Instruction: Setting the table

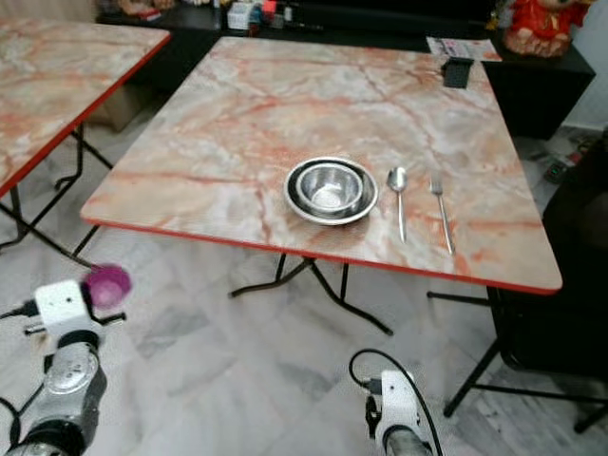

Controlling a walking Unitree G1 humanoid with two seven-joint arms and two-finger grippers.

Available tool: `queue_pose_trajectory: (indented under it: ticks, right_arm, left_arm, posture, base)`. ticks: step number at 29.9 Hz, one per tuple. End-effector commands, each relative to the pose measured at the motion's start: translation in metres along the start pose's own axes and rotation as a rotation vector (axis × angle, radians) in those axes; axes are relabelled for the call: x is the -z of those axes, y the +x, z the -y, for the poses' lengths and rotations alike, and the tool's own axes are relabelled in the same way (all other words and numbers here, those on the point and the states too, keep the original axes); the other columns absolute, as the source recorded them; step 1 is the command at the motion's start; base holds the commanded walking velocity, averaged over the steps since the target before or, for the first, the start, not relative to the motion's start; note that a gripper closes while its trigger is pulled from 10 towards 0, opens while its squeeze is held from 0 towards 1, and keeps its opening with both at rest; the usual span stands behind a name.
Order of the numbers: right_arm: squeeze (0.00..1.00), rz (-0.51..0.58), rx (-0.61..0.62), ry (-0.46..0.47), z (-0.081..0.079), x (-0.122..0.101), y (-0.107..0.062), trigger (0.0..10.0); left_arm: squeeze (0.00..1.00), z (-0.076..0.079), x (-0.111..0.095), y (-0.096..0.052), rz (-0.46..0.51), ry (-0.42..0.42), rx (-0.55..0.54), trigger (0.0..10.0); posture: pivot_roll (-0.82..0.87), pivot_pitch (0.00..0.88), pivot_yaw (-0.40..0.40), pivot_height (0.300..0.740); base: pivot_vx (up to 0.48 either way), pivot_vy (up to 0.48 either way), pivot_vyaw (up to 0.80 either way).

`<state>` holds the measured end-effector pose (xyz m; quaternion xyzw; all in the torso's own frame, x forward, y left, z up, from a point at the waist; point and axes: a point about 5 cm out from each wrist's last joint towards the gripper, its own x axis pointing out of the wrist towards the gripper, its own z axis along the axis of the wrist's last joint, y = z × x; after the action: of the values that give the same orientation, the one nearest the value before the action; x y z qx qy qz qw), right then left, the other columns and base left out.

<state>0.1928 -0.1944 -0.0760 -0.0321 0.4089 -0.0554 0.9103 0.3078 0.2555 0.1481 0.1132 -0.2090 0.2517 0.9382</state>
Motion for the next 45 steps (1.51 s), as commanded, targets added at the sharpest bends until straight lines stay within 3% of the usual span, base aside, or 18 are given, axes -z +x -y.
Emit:
queue_pose_trajectory:
  ticks: [1, 4, 7, 9, 11, 12, 13, 14, 16, 18, 22, 29, 45]
  right_arm:
    - [0.0, -0.004, -0.016, -0.004, -0.005, 0.0, 0.0, 10.0]
    - [0.0, -0.004, -0.018, -0.005, -0.006, 0.0, 0.0, 10.0]
    - [0.0, -0.005, -0.021, -0.002, -0.007, 0.0, 0.0, 10.0]
    - [0.0, -0.005, -0.02, -0.001, -0.007, 0.0, 0.0, 10.0]
    - [0.0, -0.006, -0.021, -0.001, -0.007, 0.0, 0.0, 10.0]
    - [0.0, -0.008, -0.021, -0.004, -0.007, 0.001, 0.0, 10.0]
    - [0.0, -0.008, -0.021, -0.004, -0.007, 0.001, 0.0, 10.0]
    - [0.0, -0.009, -0.019, 0.0, -0.007, 0.001, 0.0, 10.0]
    - [0.0, -0.01, -0.018, -0.001, -0.007, 0.001, 0.0, 10.0]
    - [0.0, -0.007, -0.016, 0.0, -0.007, 0.001, 0.0, 10.0]
    - [0.0, -0.01, -0.013, 0.009, -0.007, 0.001, 0.0, 10.0]
    - [0.0, -0.002, -0.023, -0.008, -0.008, 0.0, 0.0, 10.0]
    - [0.0, 0.013, -0.03, -0.009, -0.011, -0.002, 0.0, 10.0]
  left_arm:
    - [0.0, -0.012, -0.031, 0.017, 0.16, 0.054, -0.058, 10.0]
    - [0.0, -0.014, -0.044, 0.022, 0.214, 0.066, -0.09, 10.0]
    - [0.0, -0.013, -0.072, 0.028, 0.309, 0.05, -0.152, 10.0]
    - [0.0, -0.013, -0.074, 0.028, 0.315, 0.044, -0.152, 10.0]
    - [0.0, -0.005, -0.079, 0.029, 0.309, 0.013, -0.109, 10.0]
    - [0.0, 0.012, -0.083, 0.031, 0.283, -0.056, 0.014, 10.0]
    - [0.0, 0.012, -0.083, 0.031, 0.283, -0.056, 0.014, 10.0]
    - [0.0, 0.03, -0.083, 0.032, 0.224, -0.168, 0.136, 10.0]
    - [0.0, 0.042, -0.083, 0.03, 0.179, -0.241, 0.215, 10.0]
    - [0.0, 0.056, -0.082, 0.023, 0.123, -0.325, 0.272, 10.0]
    - [0.0, 0.069, -0.074, 0.017, 0.038, -0.409, 0.322, 10.0]
    - [0.0, 0.075, -0.07, 0.017, 0.011, -0.411, 0.358, 10.0]
    - [0.0, 0.083, -0.074, 0.026, 0.014, -0.429, 0.39, 10.0]
  posture:
    - [0.03, 0.121, -0.028, 0.74]
    - [0.03, 0.12, -0.028, 0.74]
    - [0.03, 0.121, -0.025, 0.74]
    - [0.03, 0.121, -0.025, 0.74]
    - [0.03, 0.123, -0.026, 0.74]
    - [0.04, 0.122, -0.028, 0.74]
    - [0.04, 0.122, -0.028, 0.74]
    - [0.04, 0.122, -0.027, 0.74]
    - [0.03, 0.122, -0.026, 0.74]
    - [0.03, 0.119, -0.022, 0.74]
    - [0.02, 0.119, -0.021, 0.74]
    - [0.03, 0.117, -0.02, 0.74]
    - [0.02, 0.088, -0.01, 0.74]
  base:
    - [0.262, 0.0, 0.0]
    - [0.087, 0.0, 0.0]
    - [0.0, 0.0, 0.0]
    - [0.0, 0.0, 0.0]
    - [0.0, 0.0, 0.0]
    - [0.0, 0.0, 0.0]
    - [0.0, 0.0, 0.0]
    - [0.0, 0.0, 0.0]
    - [0.0, 0.0, 0.0]
    - [0.0, 0.0, 0.0]
    - [0.0, 0.0, 0.0]
    - [0.0, 0.0, -0.21]
    - [0.281, 0.0, -0.1]
